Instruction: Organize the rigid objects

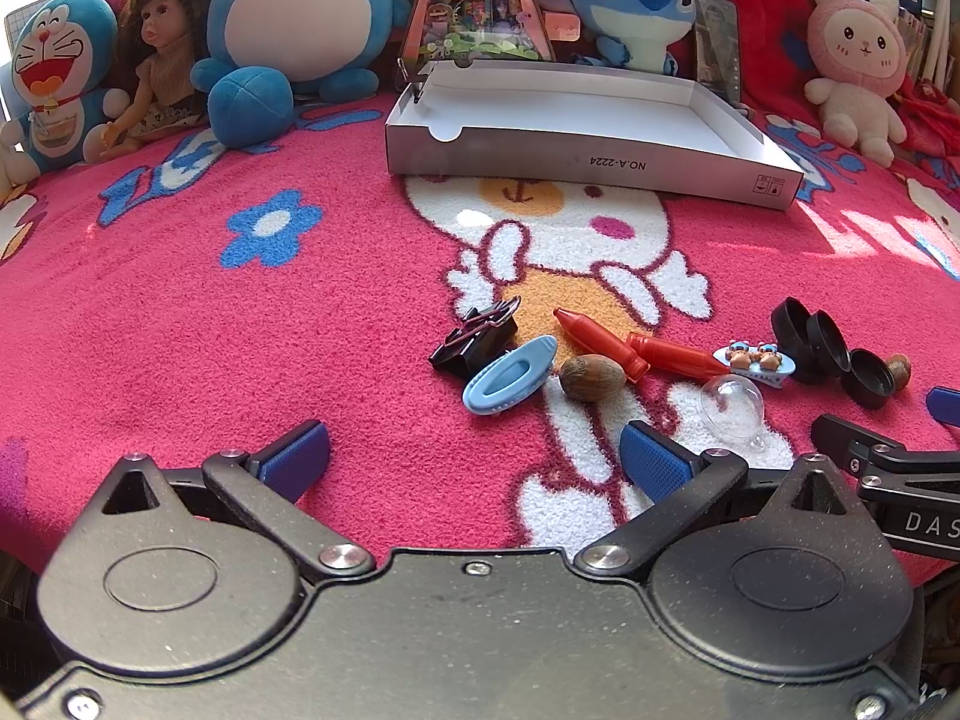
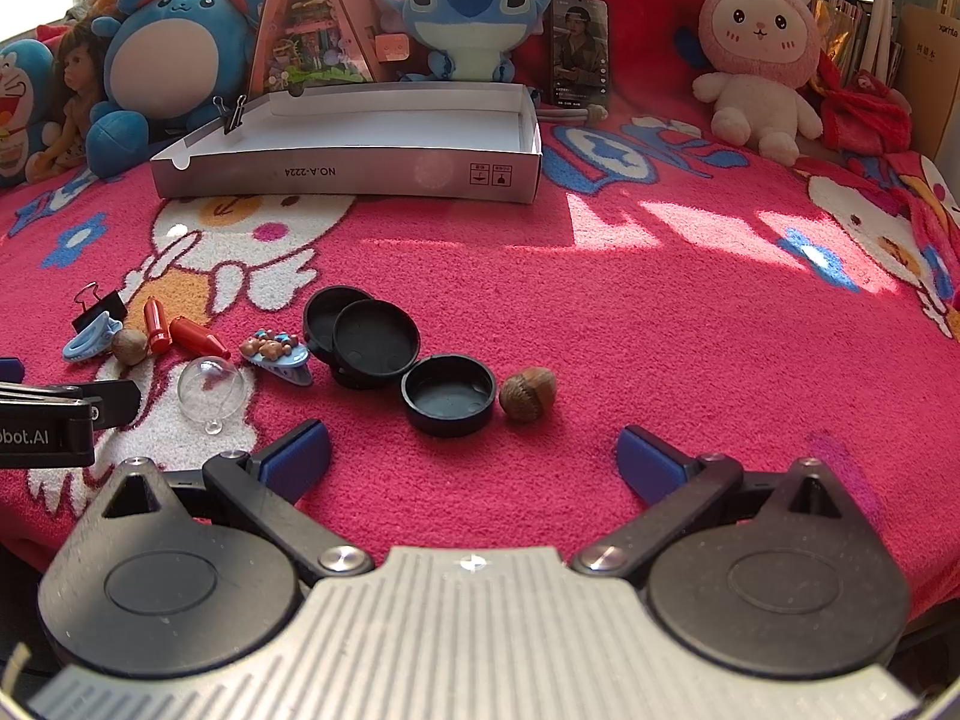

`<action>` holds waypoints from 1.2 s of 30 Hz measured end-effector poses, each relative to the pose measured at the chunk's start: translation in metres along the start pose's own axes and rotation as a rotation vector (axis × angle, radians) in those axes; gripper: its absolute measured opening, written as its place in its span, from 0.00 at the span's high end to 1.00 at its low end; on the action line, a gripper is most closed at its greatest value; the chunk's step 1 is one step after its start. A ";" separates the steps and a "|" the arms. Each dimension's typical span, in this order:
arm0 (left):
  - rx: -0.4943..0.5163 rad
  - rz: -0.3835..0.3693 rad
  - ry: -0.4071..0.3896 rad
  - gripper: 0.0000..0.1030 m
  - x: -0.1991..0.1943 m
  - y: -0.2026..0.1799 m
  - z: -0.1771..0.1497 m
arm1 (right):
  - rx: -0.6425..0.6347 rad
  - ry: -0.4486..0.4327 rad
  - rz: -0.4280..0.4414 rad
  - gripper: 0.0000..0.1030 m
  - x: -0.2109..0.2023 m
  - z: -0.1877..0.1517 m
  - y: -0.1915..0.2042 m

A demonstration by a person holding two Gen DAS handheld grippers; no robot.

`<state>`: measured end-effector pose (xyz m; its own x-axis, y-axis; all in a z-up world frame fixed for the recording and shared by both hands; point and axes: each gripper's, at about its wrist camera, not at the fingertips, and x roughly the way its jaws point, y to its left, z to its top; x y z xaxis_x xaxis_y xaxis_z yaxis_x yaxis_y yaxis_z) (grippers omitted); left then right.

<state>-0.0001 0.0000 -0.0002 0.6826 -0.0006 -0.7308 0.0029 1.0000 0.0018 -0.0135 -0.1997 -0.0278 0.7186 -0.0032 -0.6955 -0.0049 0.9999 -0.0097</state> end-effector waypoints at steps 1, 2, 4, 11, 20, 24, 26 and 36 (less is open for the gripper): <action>0.000 0.000 0.000 0.00 0.000 0.000 0.000 | 0.000 0.000 0.000 0.00 0.000 0.000 0.000; 0.000 0.000 0.000 0.00 0.000 0.000 0.000 | 0.000 0.000 0.000 0.00 0.000 0.000 0.000; 0.000 0.000 0.000 0.00 0.000 0.000 0.000 | 0.000 0.000 0.000 0.00 0.000 0.000 0.000; 0.000 0.000 0.001 0.00 0.000 0.000 0.000 | 0.000 0.001 0.000 0.00 0.000 0.000 0.000; 0.001 0.000 0.000 0.00 0.000 0.000 0.000 | 0.000 0.001 -0.001 0.00 0.000 0.000 0.000; 0.001 0.000 0.000 0.00 0.000 0.000 0.000 | 0.000 0.001 -0.001 0.00 0.000 0.000 0.000; 0.001 0.000 0.000 0.00 0.000 0.000 0.000 | 0.000 0.001 0.000 0.00 0.000 0.000 0.000; 0.004 -0.005 -0.020 0.00 -0.003 0.004 -0.004 | -0.001 -0.008 0.002 0.00 -0.001 -0.001 -0.001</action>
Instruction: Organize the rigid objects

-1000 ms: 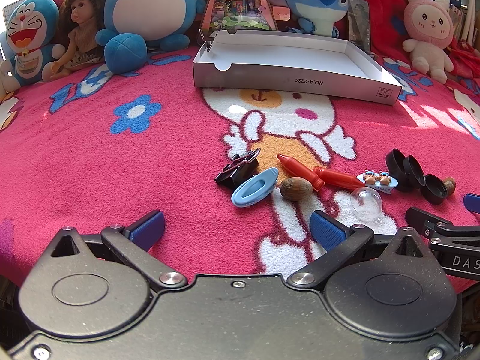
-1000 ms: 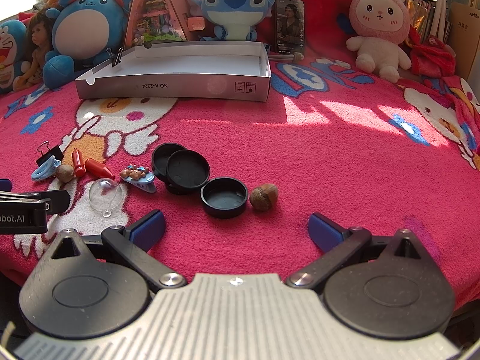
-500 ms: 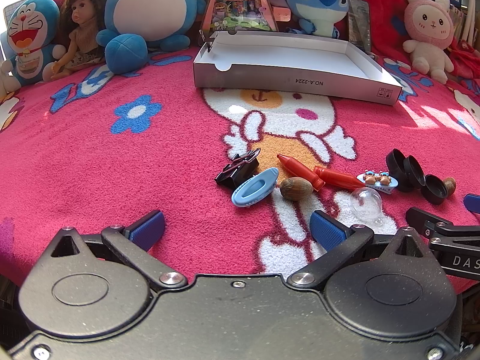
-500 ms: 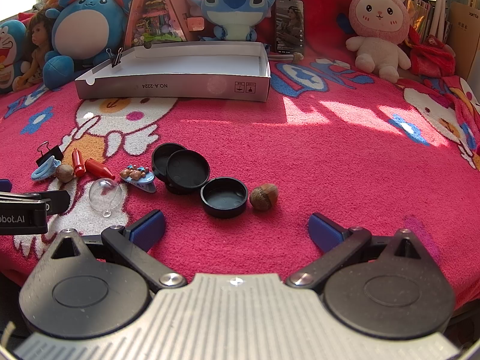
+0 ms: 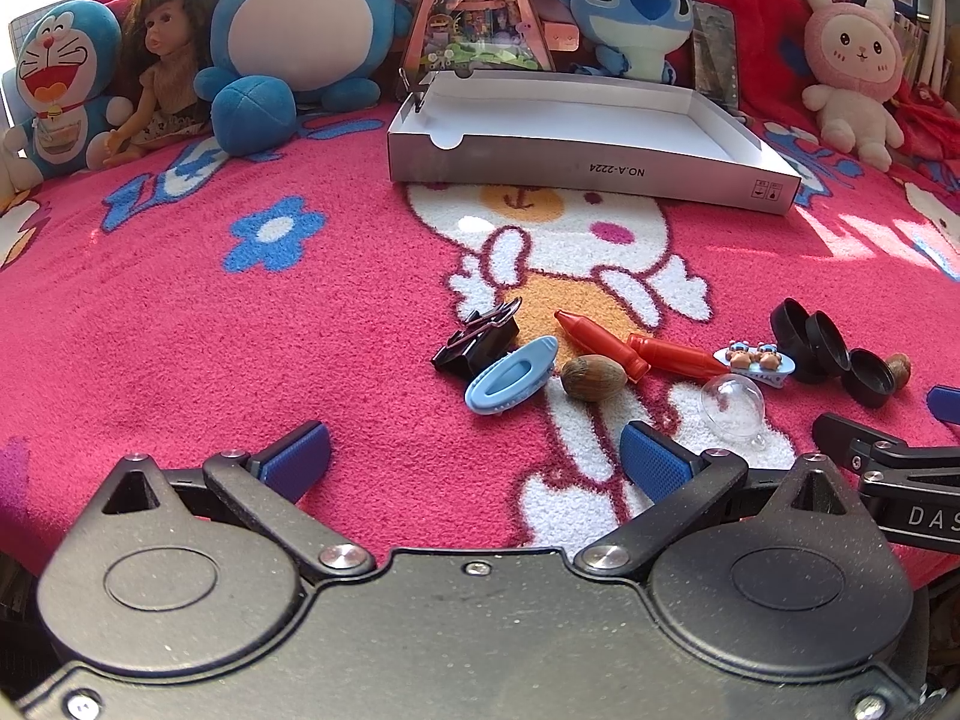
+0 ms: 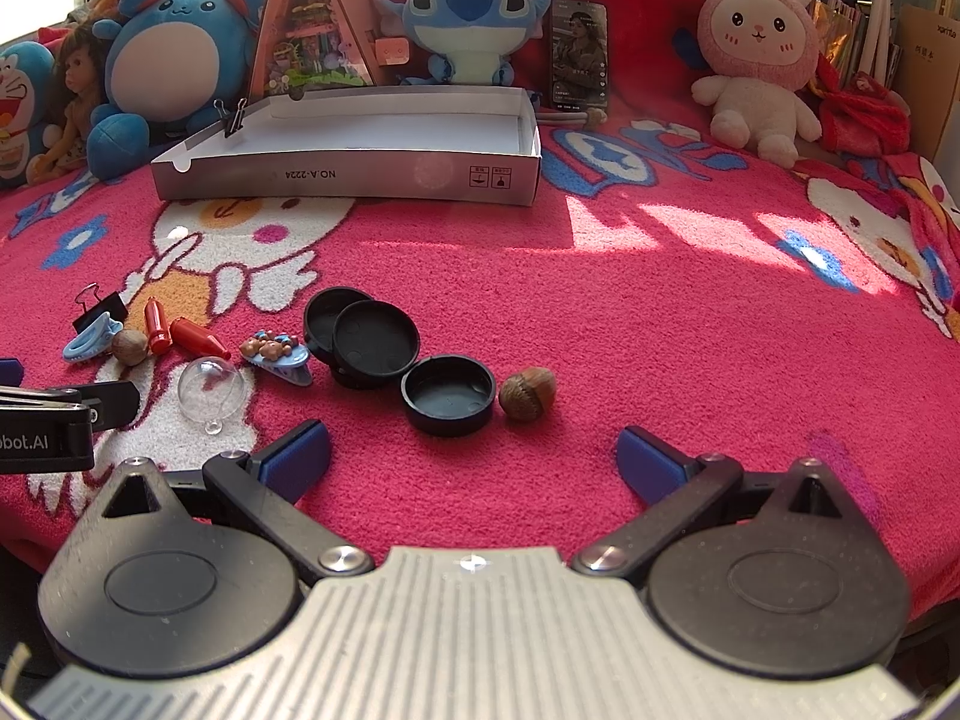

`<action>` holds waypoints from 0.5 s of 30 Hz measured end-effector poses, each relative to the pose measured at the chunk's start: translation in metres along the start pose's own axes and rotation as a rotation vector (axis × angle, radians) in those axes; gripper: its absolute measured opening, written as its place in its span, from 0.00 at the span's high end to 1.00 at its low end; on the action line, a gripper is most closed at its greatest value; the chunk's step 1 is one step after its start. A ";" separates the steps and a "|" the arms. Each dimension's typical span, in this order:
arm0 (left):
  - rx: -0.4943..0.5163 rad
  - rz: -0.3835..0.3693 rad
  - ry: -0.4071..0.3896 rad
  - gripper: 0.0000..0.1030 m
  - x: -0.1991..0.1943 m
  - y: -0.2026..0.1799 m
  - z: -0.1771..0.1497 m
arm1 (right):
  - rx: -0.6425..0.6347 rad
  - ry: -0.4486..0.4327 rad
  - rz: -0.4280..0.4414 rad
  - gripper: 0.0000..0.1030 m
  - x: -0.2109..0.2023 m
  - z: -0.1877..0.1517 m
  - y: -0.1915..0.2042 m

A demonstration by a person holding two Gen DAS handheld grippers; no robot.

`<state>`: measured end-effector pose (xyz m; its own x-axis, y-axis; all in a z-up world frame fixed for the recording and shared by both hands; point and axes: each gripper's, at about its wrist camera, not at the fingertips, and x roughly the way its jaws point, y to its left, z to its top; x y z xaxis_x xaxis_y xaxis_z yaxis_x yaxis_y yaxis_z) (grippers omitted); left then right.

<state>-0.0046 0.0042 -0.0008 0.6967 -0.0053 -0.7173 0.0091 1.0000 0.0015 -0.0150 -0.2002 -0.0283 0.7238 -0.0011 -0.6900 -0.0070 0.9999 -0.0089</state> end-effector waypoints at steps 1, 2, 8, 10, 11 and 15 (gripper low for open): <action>0.002 -0.002 -0.002 0.00 0.000 0.001 0.000 | 0.000 -0.004 0.001 0.00 -0.001 -0.001 -0.001; 0.005 -0.006 -0.008 0.00 -0.002 0.000 -0.002 | 0.000 -0.007 0.003 0.00 -0.002 -0.001 -0.001; 0.033 -0.025 -0.051 0.00 -0.003 0.005 -0.007 | 0.000 -0.027 0.005 0.00 -0.002 -0.002 -0.002; 0.031 -0.025 -0.049 0.00 -0.003 0.005 -0.007 | 0.004 -0.050 0.003 0.00 -0.002 -0.005 -0.002; 0.027 -0.026 -0.049 0.00 -0.003 0.005 -0.007 | 0.007 -0.068 0.003 0.00 -0.002 -0.008 -0.002; -0.004 -0.030 -0.055 0.14 -0.007 0.010 -0.006 | 0.002 -0.090 0.008 0.00 -0.003 -0.010 -0.002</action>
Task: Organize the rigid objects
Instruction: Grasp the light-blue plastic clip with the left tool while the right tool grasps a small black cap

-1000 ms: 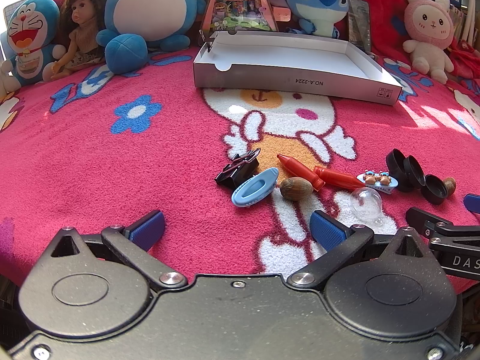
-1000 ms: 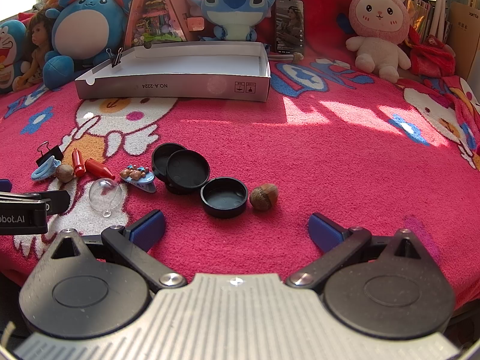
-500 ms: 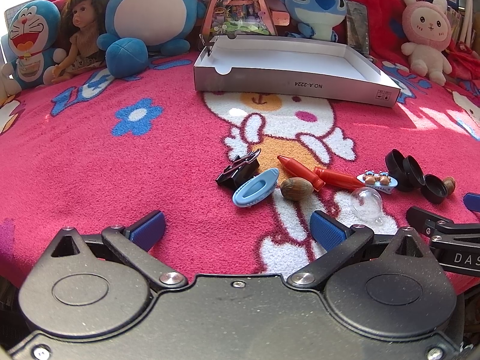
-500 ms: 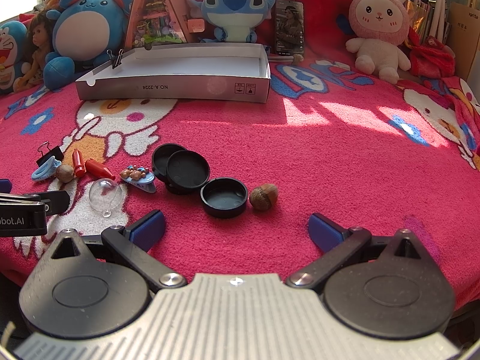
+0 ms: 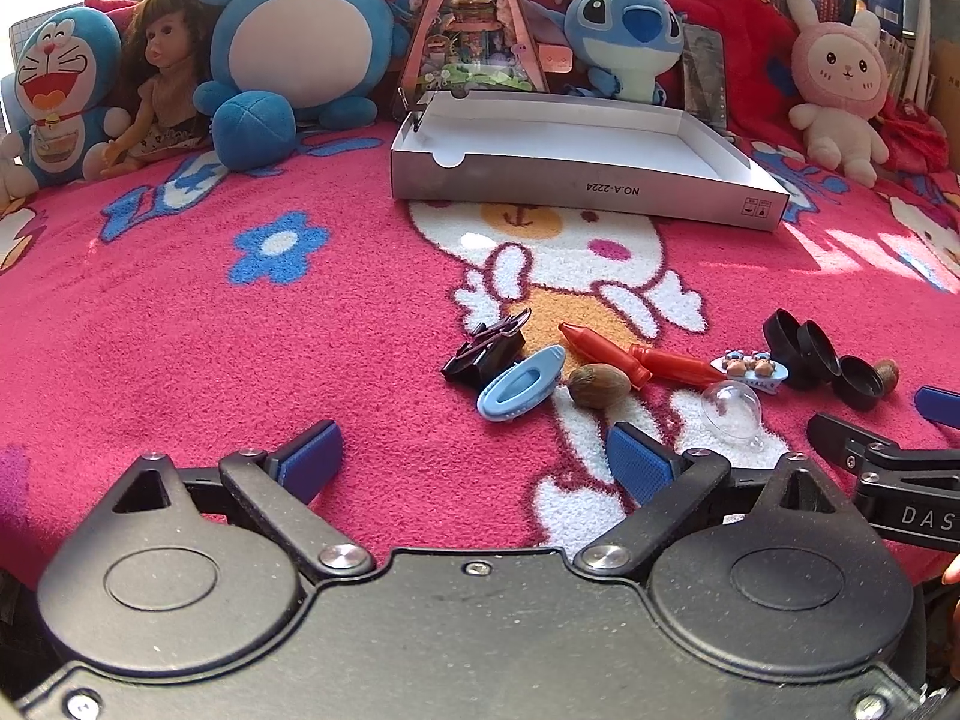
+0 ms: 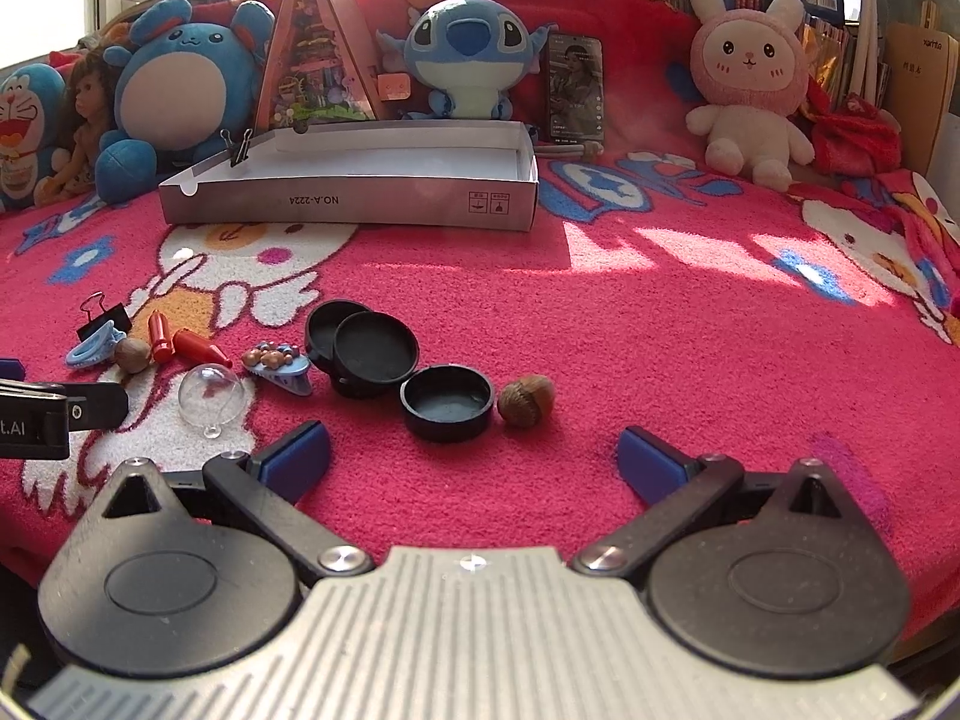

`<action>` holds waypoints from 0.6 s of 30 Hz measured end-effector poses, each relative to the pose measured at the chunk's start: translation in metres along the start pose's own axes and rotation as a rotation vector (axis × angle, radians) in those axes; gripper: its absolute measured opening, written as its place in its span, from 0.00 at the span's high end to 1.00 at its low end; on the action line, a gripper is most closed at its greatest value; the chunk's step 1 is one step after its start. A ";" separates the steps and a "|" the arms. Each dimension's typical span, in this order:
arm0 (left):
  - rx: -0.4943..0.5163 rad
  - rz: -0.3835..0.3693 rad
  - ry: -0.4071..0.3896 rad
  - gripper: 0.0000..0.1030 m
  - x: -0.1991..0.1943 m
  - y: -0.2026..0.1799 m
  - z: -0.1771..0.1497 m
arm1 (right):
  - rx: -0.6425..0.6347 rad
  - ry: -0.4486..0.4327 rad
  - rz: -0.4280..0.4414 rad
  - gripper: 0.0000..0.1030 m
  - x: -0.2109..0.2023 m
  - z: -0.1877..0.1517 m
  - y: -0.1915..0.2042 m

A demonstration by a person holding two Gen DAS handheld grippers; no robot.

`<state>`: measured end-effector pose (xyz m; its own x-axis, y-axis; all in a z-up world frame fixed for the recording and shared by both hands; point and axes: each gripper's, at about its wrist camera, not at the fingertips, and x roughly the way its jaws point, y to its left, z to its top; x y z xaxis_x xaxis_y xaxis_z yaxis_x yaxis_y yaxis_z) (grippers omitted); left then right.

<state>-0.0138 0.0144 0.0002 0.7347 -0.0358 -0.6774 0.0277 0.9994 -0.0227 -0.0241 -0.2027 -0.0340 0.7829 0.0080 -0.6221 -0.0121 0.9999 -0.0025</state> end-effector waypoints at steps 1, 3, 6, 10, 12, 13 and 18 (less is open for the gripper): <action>-0.004 -0.002 -0.008 0.21 -0.003 0.002 0.001 | 0.003 0.003 0.003 0.00 -0.001 0.001 -0.001; -0.009 -0.017 -0.021 0.35 -0.006 0.004 0.003 | 0.026 -0.013 0.014 0.00 -0.005 0.003 -0.005; -0.032 -0.047 -0.039 0.56 -0.013 0.010 0.008 | 0.065 -0.044 0.032 0.09 -0.012 0.004 -0.012; -0.070 -0.120 -0.059 0.77 -0.023 0.013 0.011 | 0.067 -0.076 0.043 0.30 -0.019 0.005 -0.015; -0.062 -0.165 -0.058 0.77 -0.025 0.011 0.013 | 0.054 -0.088 0.052 0.43 -0.022 0.005 -0.012; -0.060 -0.180 -0.054 0.76 -0.025 0.009 0.013 | 0.046 -0.087 0.061 0.46 -0.022 0.004 -0.011; -0.046 -0.137 -0.044 0.76 -0.015 0.002 0.010 | 0.040 -0.062 0.082 0.53 -0.018 0.002 -0.007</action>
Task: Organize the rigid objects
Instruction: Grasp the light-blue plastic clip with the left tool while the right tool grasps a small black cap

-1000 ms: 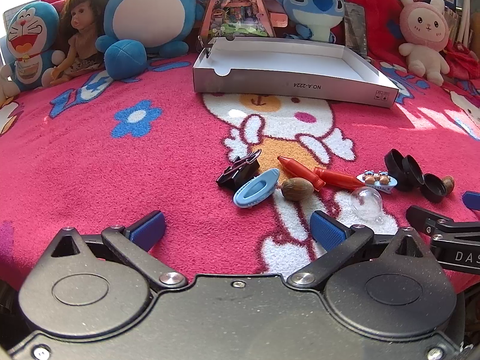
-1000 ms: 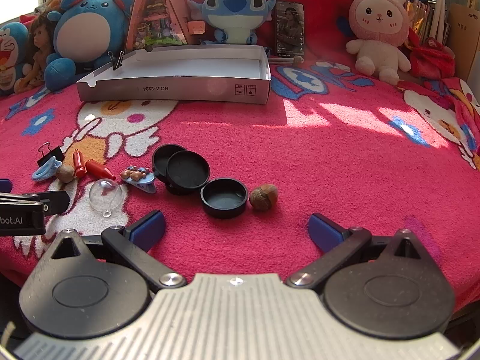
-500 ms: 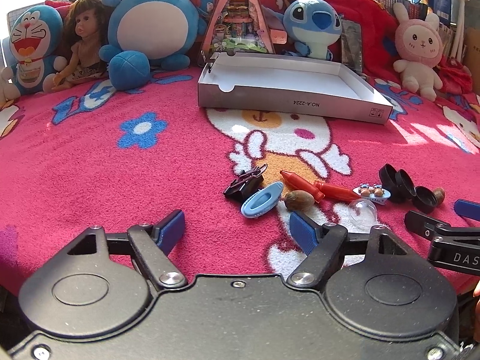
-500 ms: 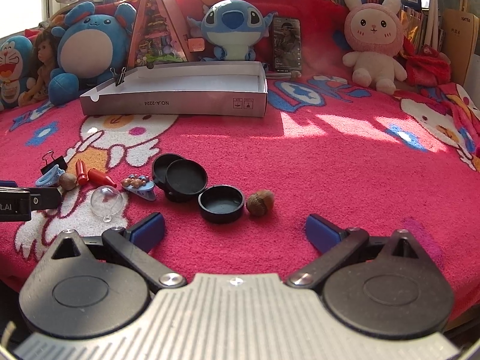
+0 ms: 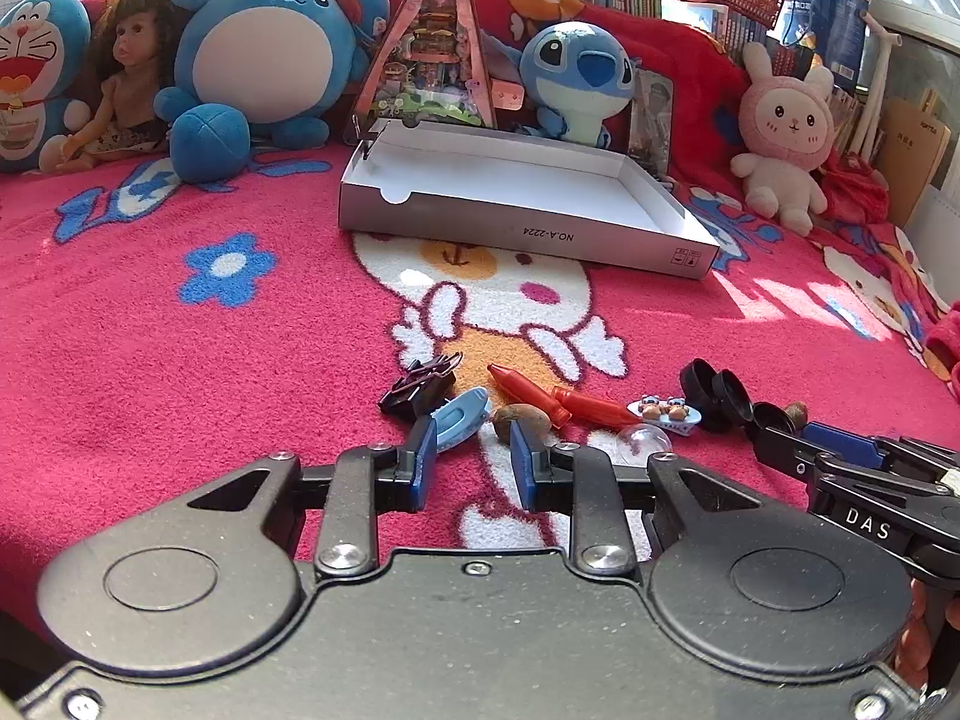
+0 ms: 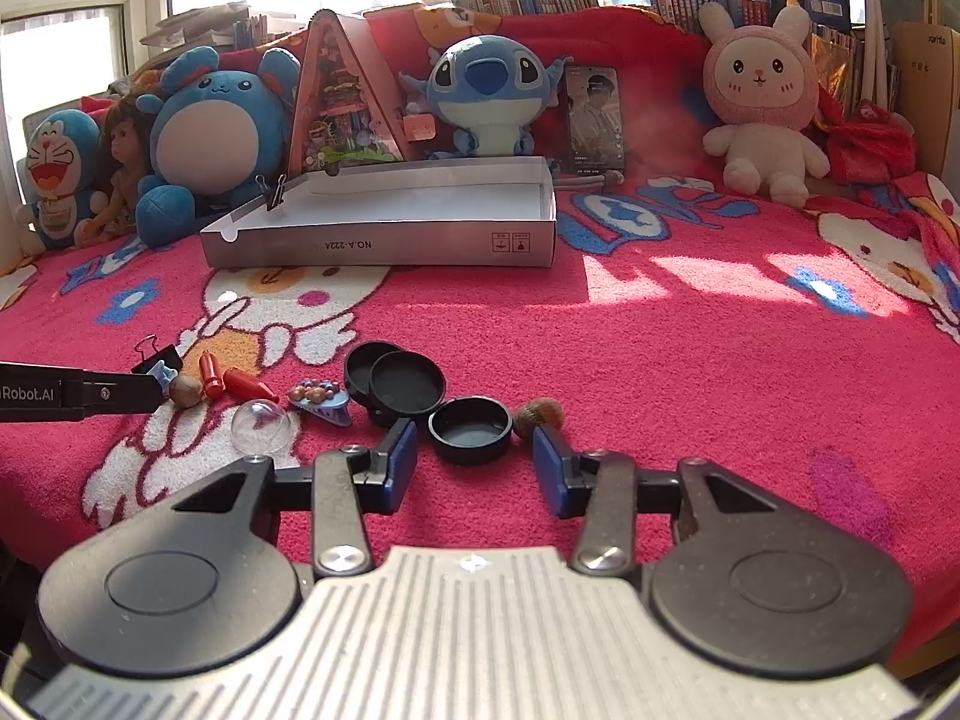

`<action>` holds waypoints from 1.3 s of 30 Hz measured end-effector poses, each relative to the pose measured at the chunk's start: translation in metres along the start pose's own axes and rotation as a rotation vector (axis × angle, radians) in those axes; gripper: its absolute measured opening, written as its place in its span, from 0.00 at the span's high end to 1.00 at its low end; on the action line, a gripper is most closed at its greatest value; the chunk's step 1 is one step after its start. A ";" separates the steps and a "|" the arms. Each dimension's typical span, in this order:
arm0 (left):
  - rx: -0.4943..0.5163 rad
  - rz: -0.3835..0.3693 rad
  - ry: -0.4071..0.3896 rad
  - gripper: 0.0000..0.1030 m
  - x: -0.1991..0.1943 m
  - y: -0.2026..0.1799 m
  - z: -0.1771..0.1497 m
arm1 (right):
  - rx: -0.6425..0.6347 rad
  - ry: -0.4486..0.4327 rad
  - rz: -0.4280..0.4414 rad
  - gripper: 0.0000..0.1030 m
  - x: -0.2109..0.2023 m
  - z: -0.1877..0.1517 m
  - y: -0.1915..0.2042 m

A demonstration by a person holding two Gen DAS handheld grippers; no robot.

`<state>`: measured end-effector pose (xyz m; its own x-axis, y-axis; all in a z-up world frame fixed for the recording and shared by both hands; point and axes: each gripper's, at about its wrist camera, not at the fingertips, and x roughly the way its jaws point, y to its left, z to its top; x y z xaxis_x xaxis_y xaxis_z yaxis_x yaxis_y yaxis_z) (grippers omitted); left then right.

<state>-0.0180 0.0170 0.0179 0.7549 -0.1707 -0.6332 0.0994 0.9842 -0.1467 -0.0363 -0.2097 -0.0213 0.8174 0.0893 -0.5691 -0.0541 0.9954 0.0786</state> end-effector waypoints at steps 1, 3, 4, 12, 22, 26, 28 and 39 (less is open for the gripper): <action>0.003 0.014 -0.005 0.76 0.001 0.000 0.000 | 0.005 0.005 0.000 0.54 0.001 0.000 -0.001; 0.008 0.037 -0.010 0.74 0.004 0.002 0.001 | 0.017 0.014 0.000 0.54 0.004 0.000 -0.003; 0.006 0.040 -0.007 0.72 0.006 0.004 0.002 | 0.019 0.015 -0.001 0.55 0.004 0.001 -0.004; -0.010 0.012 0.007 0.72 0.019 0.009 0.005 | 0.016 0.014 -0.030 0.56 0.013 0.005 -0.008; 0.030 -0.004 0.005 0.71 0.019 0.005 0.002 | -0.004 0.007 -0.039 0.51 0.023 0.009 -0.008; 0.031 0.010 0.008 0.71 0.014 0.015 -0.001 | -0.006 0.002 -0.041 0.51 0.025 0.010 -0.008; 0.029 0.023 0.010 0.71 0.012 0.020 -0.001 | -0.005 0.001 -0.042 0.51 0.025 0.009 -0.008; 0.004 0.108 -0.005 0.70 0.020 0.037 0.009 | -0.006 0.002 -0.044 0.54 0.024 0.010 -0.008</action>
<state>0.0071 0.0502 0.0069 0.7646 -0.0632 -0.6414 0.0197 0.9970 -0.0747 -0.0109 -0.2161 -0.0272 0.8179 0.0459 -0.5736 -0.0219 0.9986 0.0486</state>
